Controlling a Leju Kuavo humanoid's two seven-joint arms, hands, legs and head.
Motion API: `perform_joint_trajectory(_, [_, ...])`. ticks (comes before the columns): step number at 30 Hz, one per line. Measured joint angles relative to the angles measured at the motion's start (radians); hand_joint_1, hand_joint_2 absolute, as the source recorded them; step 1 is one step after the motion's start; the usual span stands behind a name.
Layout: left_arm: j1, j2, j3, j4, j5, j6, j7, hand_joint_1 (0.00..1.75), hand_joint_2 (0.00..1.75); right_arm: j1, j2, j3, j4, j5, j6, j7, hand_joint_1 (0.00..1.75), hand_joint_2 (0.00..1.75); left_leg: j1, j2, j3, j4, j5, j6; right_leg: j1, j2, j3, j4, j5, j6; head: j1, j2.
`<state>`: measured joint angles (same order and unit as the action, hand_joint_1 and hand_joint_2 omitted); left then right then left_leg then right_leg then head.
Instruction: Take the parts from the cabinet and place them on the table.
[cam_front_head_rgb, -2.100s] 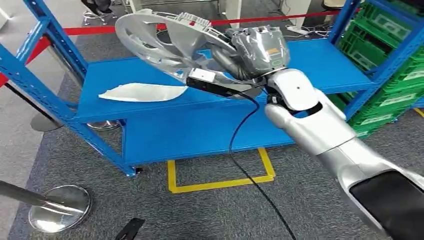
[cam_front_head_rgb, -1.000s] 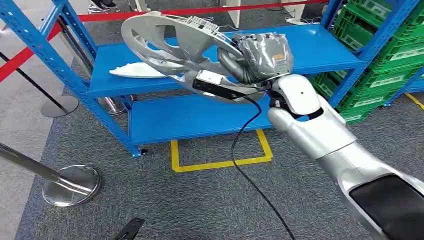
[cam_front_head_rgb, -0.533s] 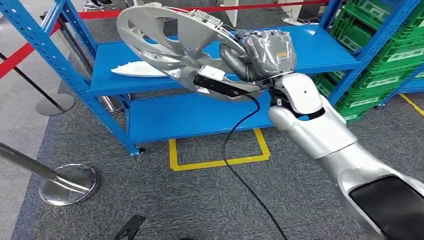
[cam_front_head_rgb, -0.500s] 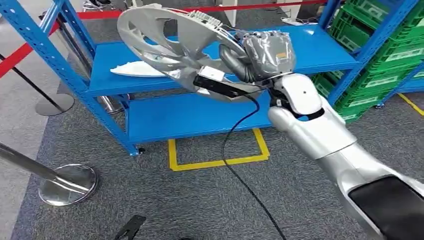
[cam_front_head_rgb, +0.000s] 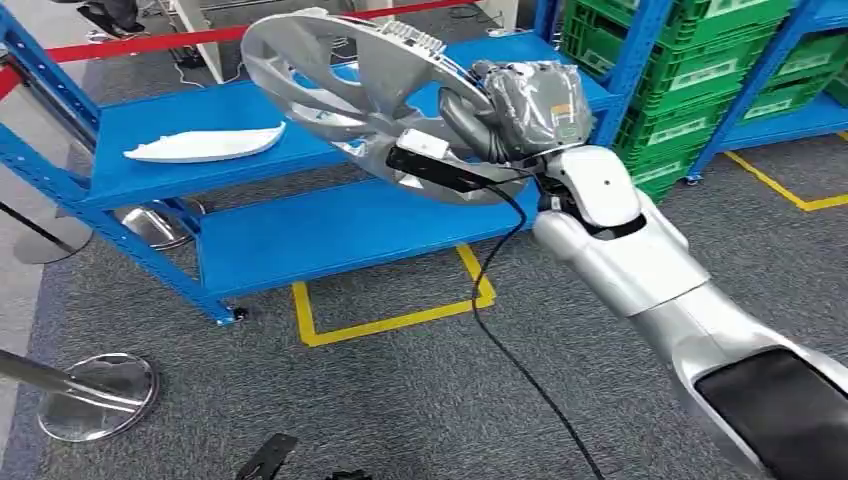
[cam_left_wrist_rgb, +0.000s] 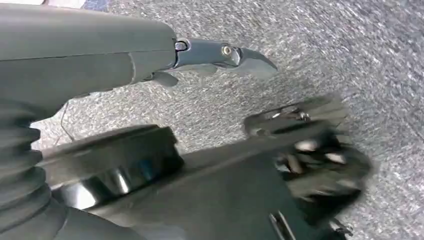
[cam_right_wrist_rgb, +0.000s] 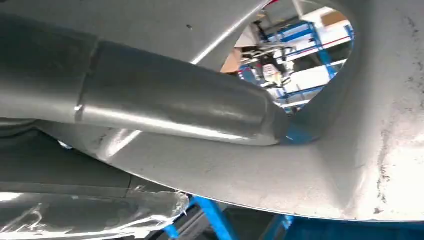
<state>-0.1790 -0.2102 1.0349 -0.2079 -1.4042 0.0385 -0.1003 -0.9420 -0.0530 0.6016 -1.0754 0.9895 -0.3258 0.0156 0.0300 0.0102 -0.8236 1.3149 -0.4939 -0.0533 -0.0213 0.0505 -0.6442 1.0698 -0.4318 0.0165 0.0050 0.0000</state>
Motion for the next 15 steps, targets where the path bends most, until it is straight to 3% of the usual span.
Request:
perform_joint_trajectory(1, [0.0, 0.0, 0.0, 0.0, 0.0, 0.0, 0.0, 0.0, 1.75, 0.001, 0.0, 0.0, 0.0, 0.0, 0.0, 0.0, 1.75, 0.0, -0.005, -0.002, 0.007, 0.005, 0.003, 0.008, 0.003, 0.013, -0.004, 0.0, 0.003, 0.0, 0.002, 0.0])
perform_joint_trajectory(2, [0.0, 0.001, 0.0, 0.0, 0.0, 0.0, 0.0, 0.0, 1.75, 0.001, 0.0, 0.0, 0.0, 0.0, 0.0, 0.0, 1.75, 0.0, -0.009, -0.006, 0.032, -0.029, 0.022, 0.018, 0.005, 0.025, -0.007, 0.0, 0.006, 0.001, 0.0, 0.0])
perform_joint_trajectory(3, [-0.001, 0.001, -0.001, 0.0, 0.0, 0.0, 0.0, 0.0, 1.75, 0.001, 0.0, 0.0, 0.0, 0.0, 0.0, 0.0, 1.75, 0.0, -0.014, -0.014, 0.078, -0.1, 0.054, 0.031, 0.007, 0.038, -0.008, 0.0, 0.008, 0.003, 0.001, 0.0])
perform_joint_trajectory(4, [-0.002, 0.001, -0.001, 0.0, 0.0, 0.0, 0.0, 0.0, 1.75, -0.001, 0.0, 0.0, 0.0, 0.0, 0.0, 0.0, 1.75, 0.0, -0.018, -0.035, 0.133, -0.186, 0.085, 0.045, 0.009, 0.05, -0.009, -0.001, 0.01, 0.005, 0.0, 0.0])
perform_joint_trajectory(5, [-0.003, 0.003, -0.001, 0.0, 0.0, 0.0, 0.0, 0.0, 1.75, -0.002, 0.0, 0.0, 0.0, -0.001, 0.0, 0.0, 1.75, 0.0, -0.019, -0.096, 0.171, -0.254, 0.086, 0.061, 0.003, 0.057, -0.01, -0.001, 0.012, 0.008, 0.002, 0.0])
perform_joint_trajectory(6, [-0.002, 0.004, -0.001, 0.0, 0.0, 0.0, 0.0, 0.0, 1.75, -0.006, 0.0, -0.001, 0.0, -0.003, 0.0, 0.0, 1.75, 0.0, -0.011, -0.119, 0.182, -0.276, 0.08, 0.065, 0.008, 0.067, -0.018, 0.002, 0.014, 0.014, 0.005, 0.0])
perform_joint_trajectory(7, [-0.002, 0.001, -0.001, 0.0, 0.0, 0.0, 0.0, 0.0, 1.75, -0.005, 0.002, 0.0, 0.0, -0.003, 0.0, 0.0, 1.75, 0.0, -0.018, -0.108, 0.184, -0.281, 0.08, 0.052, -0.002, 0.077, -0.023, -0.002, 0.019, 0.022, -0.007, 0.0])
perform_joint_trajectory(9, [0.0, 0.001, -0.001, 0.0, 0.0, 0.0, 0.0, 0.0, 1.75, -0.004, 0.001, -0.002, 0.0, -0.005, 0.001, 0.0, 1.75, 0.0, -0.021, -0.087, 0.185, -0.286, 0.083, 0.051, -0.009, 0.104, -0.026, -0.02, 0.032, 0.041, -0.008, 0.0])
perform_joint_trajectory(10, [-0.001, -0.001, -0.001, 0.0, 0.001, 0.0, 0.0, 0.0, 1.75, -0.004, 0.0, -0.002, 0.0, -0.006, 0.001, -0.001, 1.75, 0.0, -0.011, -0.067, 0.19, -0.303, 0.092, 0.048, -0.004, 0.112, -0.031, -0.023, 0.036, 0.048, -0.006, 0.0])
perform_joint_trajectory(11, [-0.002, 0.0, -0.001, 0.0, 0.001, 0.0, 0.0, 0.0, 1.75, -0.004, -0.001, -0.002, 0.0, -0.006, 0.001, -0.002, 1.75, 0.0, -0.012, -0.052, 0.193, -0.311, 0.096, 0.052, 0.004, 0.042, -0.043, -0.007, 0.019, 0.048, -0.004, 0.0])
perform_joint_trajectory(12, [-0.001, 0.0, -0.001, 0.0, 0.001, 0.0, 0.0, 0.0, 1.75, -0.005, 0.0, -0.002, 0.0, -0.008, 0.001, -0.002, 1.75, 0.0, -0.014, -0.04, 0.194, -0.311, 0.097, 0.058, 0.004, -0.008, -0.063, 0.038, -0.015, 0.051, 0.006, 0.0])
perform_joint_trajectory(13, [0.0, 0.0, -0.001, 0.0, 0.001, 0.0, 0.0, 0.0, 1.75, -0.005, 0.0, -0.002, 0.0, -0.008, 0.001, -0.002, 1.75, 0.0, -0.016, -0.026, 0.193, -0.311, 0.096, 0.058, 0.004, -0.032, -0.096, 0.114, -0.056, 0.054, 0.008, 0.0])
perform_joint_trajectory(15, [0.005, 0.0, 0.0, 0.0, 0.002, -0.001, 0.0, 0.0, 1.75, -0.003, 0.0, -0.001, 0.0, -0.009, 0.002, -0.002, 1.75, 0.0, -0.018, 0.004, 0.193, -0.311, 0.096, 0.059, 0.002, -0.044, -0.156, 0.254, -0.111, 0.06, 0.008, 0.0])
